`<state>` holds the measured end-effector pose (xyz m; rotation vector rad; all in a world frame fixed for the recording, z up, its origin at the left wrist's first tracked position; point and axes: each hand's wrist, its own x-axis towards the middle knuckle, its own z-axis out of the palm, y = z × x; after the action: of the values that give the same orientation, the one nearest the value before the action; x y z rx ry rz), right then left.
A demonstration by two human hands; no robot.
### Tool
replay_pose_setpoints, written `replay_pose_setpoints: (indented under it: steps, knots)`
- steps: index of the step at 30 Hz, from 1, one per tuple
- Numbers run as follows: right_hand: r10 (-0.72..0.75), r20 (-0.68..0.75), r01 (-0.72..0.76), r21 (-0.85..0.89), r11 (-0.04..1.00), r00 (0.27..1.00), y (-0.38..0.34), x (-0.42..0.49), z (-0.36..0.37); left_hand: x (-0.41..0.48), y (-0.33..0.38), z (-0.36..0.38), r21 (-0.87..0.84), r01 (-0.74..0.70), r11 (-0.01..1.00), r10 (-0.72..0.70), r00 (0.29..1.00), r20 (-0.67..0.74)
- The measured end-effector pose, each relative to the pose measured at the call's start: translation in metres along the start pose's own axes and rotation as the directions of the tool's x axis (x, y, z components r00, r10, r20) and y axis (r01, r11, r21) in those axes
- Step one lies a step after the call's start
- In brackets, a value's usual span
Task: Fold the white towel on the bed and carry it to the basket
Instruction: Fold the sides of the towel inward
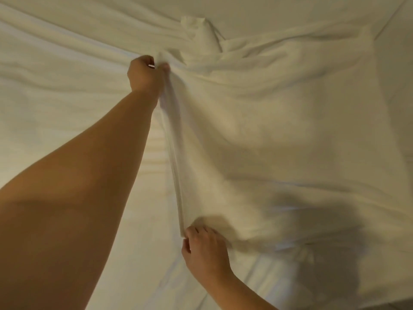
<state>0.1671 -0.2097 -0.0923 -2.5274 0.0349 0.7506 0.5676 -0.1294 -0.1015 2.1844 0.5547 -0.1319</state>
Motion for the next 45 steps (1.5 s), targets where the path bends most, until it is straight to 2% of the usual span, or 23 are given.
replay_pose_setpoints:
  steps: [3,5,8,13,16,21,25,30,32,35,39,42,45]
  knots:
    - [-0.079,-0.089,0.089,0.122,0.989,0.993,-0.013,0.005,-0.012,0.012,0.022,-0.008,-0.021,-0.067,0.998,0.066,0.996,-0.055]
    - [-0.135,-0.082,0.147,0.172,0.974,0.987,-0.021,0.009,-0.017,0.016,0.035,-0.011,-0.028,-0.081,0.996,0.078,0.994,-0.077]
    - [-0.176,-0.048,0.183,0.205,0.961,0.983,-0.023,0.013,-0.016,0.011,0.037,-0.012,0.057,-0.051,0.997,0.055,0.996,-0.076]
    - [-0.203,0.062,0.190,0.164,0.968,0.977,0.001,0.005,-0.012,-0.009,-0.012,-0.010,0.316,0.030,0.948,-0.092,0.979,0.182]
    - [-0.216,0.067,0.208,0.110,0.972,0.974,0.018,-0.006,-0.010,-0.029,-0.033,-0.013,0.382,0.007,0.924,-0.090,0.975,0.202]
    - [-0.221,0.058,0.215,0.097,0.972,0.974,0.033,-0.016,-0.008,-0.048,-0.045,-0.024,0.347,0.065,0.936,-0.140,0.971,0.195]
    - [-0.227,0.068,0.218,0.125,0.968,0.971,0.035,-0.021,-0.010,-0.067,-0.043,-0.035,0.380,0.051,0.924,-0.142,0.966,0.215]
    - [-0.232,0.048,0.221,0.167,0.961,0.972,0.044,-0.037,-0.024,-0.099,-0.040,-0.049,0.407,0.116,0.906,-0.212,0.957,0.199]
    - [-0.206,0.033,0.195,0.209,0.958,0.978,0.059,-0.045,-0.034,-0.117,-0.047,-0.055,0.380,0.161,0.911,-0.250,0.948,0.198]
    - [-0.154,-0.034,0.157,0.254,0.954,0.988,0.100,-0.058,-0.054,-0.155,-0.075,-0.056,0.269,0.303,0.914,-0.359,0.913,0.193]
    - [-0.027,-0.174,0.074,0.268,0.961,0.984,0.192,-0.075,-0.091,-0.250,-0.124,-0.045,0.130,0.477,0.869,-0.490,0.866,0.098]
    - [0.123,-0.264,-0.047,0.275,0.960,0.957,0.259,-0.095,-0.128,-0.329,-0.159,-0.023,0.048,0.604,0.796,-0.605,0.796,0.008]
    - [0.282,-0.306,-0.198,0.277,0.940,0.909,0.313,-0.110,-0.164,-0.400,-0.155,0.003,-0.079,0.737,0.671,-0.740,0.672,-0.019]
